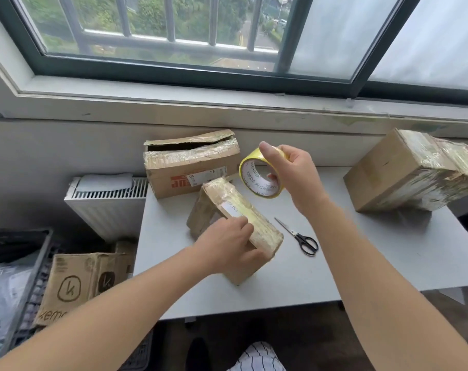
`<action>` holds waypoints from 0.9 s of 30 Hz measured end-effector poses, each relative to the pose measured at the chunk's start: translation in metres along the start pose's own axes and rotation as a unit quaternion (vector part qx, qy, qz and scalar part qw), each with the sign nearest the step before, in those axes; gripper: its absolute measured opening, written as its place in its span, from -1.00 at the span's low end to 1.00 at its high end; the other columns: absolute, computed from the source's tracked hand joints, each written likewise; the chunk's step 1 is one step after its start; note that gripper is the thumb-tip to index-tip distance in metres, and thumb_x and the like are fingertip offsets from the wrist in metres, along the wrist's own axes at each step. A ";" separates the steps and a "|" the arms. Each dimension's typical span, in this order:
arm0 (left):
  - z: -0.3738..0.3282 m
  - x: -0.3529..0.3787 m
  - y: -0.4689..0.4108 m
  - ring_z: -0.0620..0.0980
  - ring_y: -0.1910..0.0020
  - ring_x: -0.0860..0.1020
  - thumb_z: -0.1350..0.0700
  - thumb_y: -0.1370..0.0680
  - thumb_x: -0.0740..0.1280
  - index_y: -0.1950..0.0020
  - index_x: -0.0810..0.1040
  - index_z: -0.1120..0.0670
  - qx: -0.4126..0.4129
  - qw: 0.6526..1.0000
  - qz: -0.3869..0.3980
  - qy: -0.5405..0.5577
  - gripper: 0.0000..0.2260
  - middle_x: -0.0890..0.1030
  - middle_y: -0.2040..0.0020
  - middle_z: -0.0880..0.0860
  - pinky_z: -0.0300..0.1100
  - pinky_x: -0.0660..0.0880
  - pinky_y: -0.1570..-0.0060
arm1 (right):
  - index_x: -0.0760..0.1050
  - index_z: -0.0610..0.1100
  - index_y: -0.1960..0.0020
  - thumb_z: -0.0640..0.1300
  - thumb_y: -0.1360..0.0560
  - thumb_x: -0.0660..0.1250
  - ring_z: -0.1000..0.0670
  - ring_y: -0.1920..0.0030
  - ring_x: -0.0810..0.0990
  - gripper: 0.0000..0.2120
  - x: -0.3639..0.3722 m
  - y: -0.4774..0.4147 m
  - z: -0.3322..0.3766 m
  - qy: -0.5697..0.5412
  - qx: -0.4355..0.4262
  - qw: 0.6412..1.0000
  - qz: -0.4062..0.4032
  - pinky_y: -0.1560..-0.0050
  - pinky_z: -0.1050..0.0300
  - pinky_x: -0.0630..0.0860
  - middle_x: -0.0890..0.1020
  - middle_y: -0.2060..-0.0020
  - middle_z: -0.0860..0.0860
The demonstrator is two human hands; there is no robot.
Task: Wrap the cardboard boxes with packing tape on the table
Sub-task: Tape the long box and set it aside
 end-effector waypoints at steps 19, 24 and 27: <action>-0.014 0.027 -0.039 0.09 0.02 0.58 -0.39 -0.29 0.52 0.04 0.66 0.01 -0.067 0.977 -0.163 -0.116 -0.48 0.60 0.06 0.04 0.02 0.48 -0.05 | 0.49 -0.07 0.22 0.27 -0.52 0.32 -0.04 0.23 0.56 -0.59 -0.001 -0.030 0.007 0.529 0.018 0.830 0.177 0.31 0.10 0.41 0.60 0.29 -0.02; -0.021 0.030 -0.026 0.11 0.15 0.51 -0.18 -0.40 0.38 0.13 0.60 0.06 -0.038 0.972 -0.204 -0.111 -0.69 0.54 0.14 0.05 -0.02 0.38 0.09 | 0.51 -0.03 0.22 0.25 -0.46 0.37 -0.12 0.16 0.58 -0.65 0.012 -0.032 -0.005 0.664 0.005 0.712 0.228 0.29 0.11 0.45 0.57 0.28 0.01; -0.018 0.038 -0.004 0.15 0.11 0.50 -0.06 -0.47 0.31 0.07 0.58 0.13 0.019 0.972 -0.225 -0.062 -0.74 0.56 0.06 0.11 0.00 0.45 0.05 | 0.60 -0.08 -0.04 0.05 -0.50 0.28 -0.15 0.09 0.61 -0.75 0.019 -0.028 -0.006 0.695 0.003 0.669 0.264 0.19 0.08 0.52 0.63 0.10 -0.06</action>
Point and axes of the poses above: each hand's wrist, its own y-axis away from the middle knuckle, its own x-axis out of the palm, z = x × y, the point moved 4 cm from there along -y, towards the middle knuckle
